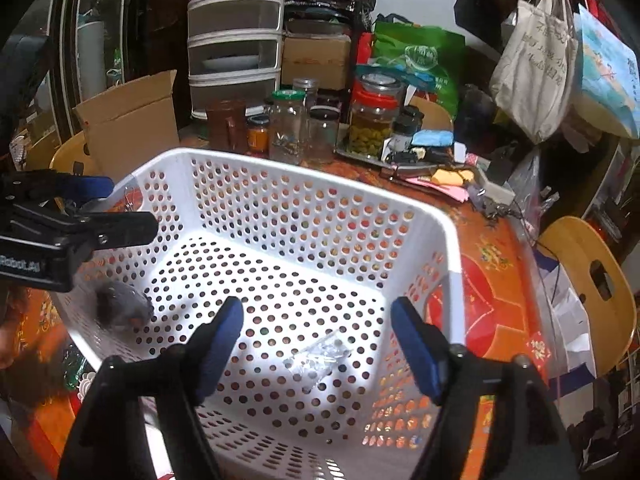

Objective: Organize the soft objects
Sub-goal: 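Withdraw both grippers from the basket back toward the remaining items, then grasp the cartoon snack packet with the right gripper while the left grasps the green packet, then carry both packets over the white basket and open both grippers to drop them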

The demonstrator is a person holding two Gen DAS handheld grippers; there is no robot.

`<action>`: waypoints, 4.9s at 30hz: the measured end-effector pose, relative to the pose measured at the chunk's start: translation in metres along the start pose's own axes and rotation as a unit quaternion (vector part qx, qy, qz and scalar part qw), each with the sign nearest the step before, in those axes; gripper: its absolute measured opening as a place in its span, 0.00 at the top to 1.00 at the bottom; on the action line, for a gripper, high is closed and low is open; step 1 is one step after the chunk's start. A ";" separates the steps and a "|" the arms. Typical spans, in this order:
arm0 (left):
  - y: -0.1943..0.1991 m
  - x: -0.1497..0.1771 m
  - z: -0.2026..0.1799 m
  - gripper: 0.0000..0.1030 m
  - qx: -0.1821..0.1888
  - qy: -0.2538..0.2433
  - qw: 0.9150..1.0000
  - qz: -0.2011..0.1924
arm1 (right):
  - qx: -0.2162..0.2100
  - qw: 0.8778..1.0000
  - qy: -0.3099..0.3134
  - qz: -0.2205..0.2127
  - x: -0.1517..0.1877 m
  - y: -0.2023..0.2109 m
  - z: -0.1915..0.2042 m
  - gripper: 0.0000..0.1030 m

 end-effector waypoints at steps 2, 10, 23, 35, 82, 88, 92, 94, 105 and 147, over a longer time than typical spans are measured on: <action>0.009 -0.003 -0.001 0.00 -0.006 -0.004 1.000 -0.007 | 0.003 1.000 -0.004 -0.004 -0.002 0.005 -0.001 0.12; 0.040 -0.003 -0.001 0.00 -0.010 -0.008 0.999 -0.031 | 0.012 1.000 -0.008 -0.023 -0.002 0.026 -0.004 0.01; 0.114 0.025 -0.002 0.00 -0.005 0.002 0.998 -0.060 | 0.013 0.999 -0.018 -0.036 0.007 0.071 0.001 0.00; 0.160 0.096 0.023 0.00 0.010 0.035 0.997 -0.062 | -0.001 0.998 -0.011 -0.067 0.055 0.129 0.024 0.00; 0.019 0.239 0.070 0.00 0.003 0.015 0.997 0.073 | -0.057 0.996 -0.001 0.066 0.172 0.018 0.087 0.43; 0.007 0.230 0.065 0.00 -0.012 -0.010 0.997 0.079 | -0.060 0.996 -0.001 0.059 0.176 0.025 0.084 0.55; 0.003 0.226 0.062 0.00 -0.016 -0.019 0.997 0.076 | -0.063 0.997 -0.003 0.052 0.179 0.029 0.083 0.60; 0.005 0.227 0.060 0.04 -0.013 -0.023 0.997 0.069 | -0.063 0.997 -0.003 0.050 0.180 0.030 0.083 0.61; 0.021 0.228 0.045 0.45 0.001 -0.036 0.999 0.034 | -0.070 0.997 -0.006 0.042 0.182 0.034 0.084 0.71; 0.119 0.209 0.056 0.93 -0.004 0.012 0.994 -0.110 | -0.075 0.997 -0.031 -0.002 0.178 0.055 0.072 0.86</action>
Point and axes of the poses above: each gripper's, at about its wrist camera, not at the fingertips, and y roughly against the way its jaws point, z to its left, x to its underside, the point moved 6 cm from there along -y, roughly the way its jaws point, and after that the axes turned 1 degree about -y, right-handed, at the moved point
